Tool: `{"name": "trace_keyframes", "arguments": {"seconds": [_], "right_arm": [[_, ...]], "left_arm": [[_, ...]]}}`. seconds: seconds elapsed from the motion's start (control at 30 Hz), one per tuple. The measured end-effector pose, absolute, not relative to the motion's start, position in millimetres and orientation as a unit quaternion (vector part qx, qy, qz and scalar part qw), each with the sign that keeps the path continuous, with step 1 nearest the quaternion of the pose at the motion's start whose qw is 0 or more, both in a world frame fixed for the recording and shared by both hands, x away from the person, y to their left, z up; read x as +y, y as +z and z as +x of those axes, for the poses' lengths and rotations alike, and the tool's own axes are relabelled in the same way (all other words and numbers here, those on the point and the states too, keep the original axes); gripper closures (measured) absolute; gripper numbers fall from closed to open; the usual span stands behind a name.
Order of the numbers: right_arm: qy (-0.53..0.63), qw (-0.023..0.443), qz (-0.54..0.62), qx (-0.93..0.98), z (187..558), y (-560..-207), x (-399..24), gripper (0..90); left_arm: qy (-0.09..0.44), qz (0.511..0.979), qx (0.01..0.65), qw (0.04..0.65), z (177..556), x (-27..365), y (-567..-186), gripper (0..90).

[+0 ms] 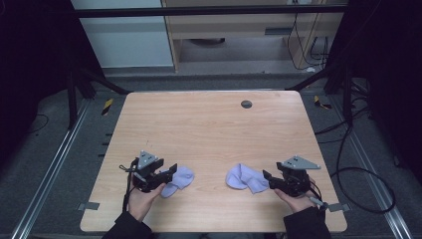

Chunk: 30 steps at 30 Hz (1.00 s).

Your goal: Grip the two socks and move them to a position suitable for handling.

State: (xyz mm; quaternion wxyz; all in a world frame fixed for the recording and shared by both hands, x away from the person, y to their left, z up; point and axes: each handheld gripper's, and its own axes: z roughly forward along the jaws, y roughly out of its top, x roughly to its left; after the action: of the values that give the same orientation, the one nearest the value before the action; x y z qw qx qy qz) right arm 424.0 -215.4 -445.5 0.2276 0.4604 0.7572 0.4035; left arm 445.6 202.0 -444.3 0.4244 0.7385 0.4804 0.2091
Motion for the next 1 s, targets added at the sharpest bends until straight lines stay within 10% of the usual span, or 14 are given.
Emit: {"name": "trace_keyframes", "arguments": {"seconds": [1.0], "right_arm": [[0.379, 0.187, 0.416, 0.805, 415.8, -464.7, -194.6, 59.2]], "left_arm": [[0.197, 0.774, 0.43, 0.42, 452.5, 117.9, -447.9, 48.2]]}}
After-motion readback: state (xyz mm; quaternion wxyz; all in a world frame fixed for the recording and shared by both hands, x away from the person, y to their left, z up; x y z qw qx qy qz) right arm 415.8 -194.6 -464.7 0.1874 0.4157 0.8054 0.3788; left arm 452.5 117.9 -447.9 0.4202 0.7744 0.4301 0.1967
